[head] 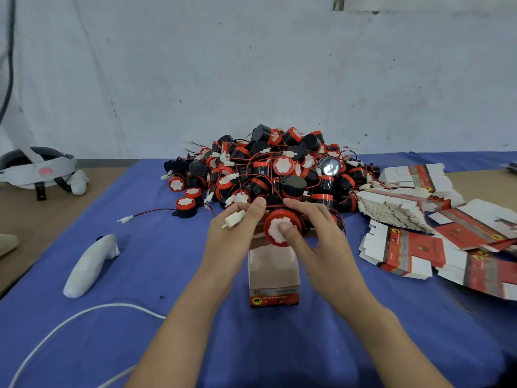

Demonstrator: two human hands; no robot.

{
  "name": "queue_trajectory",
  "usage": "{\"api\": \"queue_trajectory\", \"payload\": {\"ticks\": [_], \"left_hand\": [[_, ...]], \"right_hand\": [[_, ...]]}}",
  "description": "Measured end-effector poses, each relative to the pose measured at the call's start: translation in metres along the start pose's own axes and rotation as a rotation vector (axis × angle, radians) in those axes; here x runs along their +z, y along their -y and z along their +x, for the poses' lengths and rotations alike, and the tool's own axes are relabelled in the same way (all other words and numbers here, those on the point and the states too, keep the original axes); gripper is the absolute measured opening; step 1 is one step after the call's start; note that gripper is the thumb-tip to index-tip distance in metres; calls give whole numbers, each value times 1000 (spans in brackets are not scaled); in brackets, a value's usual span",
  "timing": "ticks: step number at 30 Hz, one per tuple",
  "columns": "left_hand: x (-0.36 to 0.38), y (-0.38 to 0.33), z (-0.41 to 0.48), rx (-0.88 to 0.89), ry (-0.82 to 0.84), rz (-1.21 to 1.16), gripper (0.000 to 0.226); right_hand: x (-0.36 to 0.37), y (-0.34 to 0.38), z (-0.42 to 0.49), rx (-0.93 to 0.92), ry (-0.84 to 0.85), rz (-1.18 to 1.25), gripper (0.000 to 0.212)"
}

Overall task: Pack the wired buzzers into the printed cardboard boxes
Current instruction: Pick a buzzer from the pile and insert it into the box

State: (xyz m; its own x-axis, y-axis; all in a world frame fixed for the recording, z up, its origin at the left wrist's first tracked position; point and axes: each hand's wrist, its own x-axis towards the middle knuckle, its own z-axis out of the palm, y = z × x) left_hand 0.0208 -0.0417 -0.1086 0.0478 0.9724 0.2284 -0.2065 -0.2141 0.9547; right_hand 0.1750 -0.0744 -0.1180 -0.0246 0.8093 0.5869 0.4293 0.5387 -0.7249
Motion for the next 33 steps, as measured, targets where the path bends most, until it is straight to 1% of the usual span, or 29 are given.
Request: {"api": "queue_trajectory", "payload": {"ticks": [4,9,11,12,14,16,18,21,23,25,27,29,31,33], "left_hand": [[-2,-1,1,-25,15,-77,32],[-1,-1,-1,-43,52,-140,34],[-2,-2,-2,-44,82,-163,32],[-2,-3,-3,-29,111,-145,29],[-2,-1,-6,53,150,29,19],[0,3,-7,148,130,248,9],[3,7,-9,199,83,368,11],[5,13,-13,217,72,405,10],[8,14,-18,186,105,355,22],[11,14,-21,153,98,313,34],[13,14,-19,134,48,282,37],[10,11,-16,120,-8,223,34],[5,7,-15,131,-53,197,35],[-3,2,-16,129,-98,216,39]], "right_hand": [[2,6,0,36,-38,88,28],[1,10,-1,96,-126,251,31],[1,9,0,125,-153,305,26],[0,8,0,129,-171,317,23],[-1,7,2,124,-213,321,21],[-2,5,1,125,-239,287,20],[-1,3,-1,135,-228,227,25],[3,1,-2,137,-226,155,31],[5,0,-1,124,-254,133,29],[6,1,-1,120,-260,132,30],[6,1,1,131,-212,144,37],[3,-2,2,144,-124,198,48],[-6,-7,2,168,-59,264,62],[-17,-14,3,211,7,255,78]]}}
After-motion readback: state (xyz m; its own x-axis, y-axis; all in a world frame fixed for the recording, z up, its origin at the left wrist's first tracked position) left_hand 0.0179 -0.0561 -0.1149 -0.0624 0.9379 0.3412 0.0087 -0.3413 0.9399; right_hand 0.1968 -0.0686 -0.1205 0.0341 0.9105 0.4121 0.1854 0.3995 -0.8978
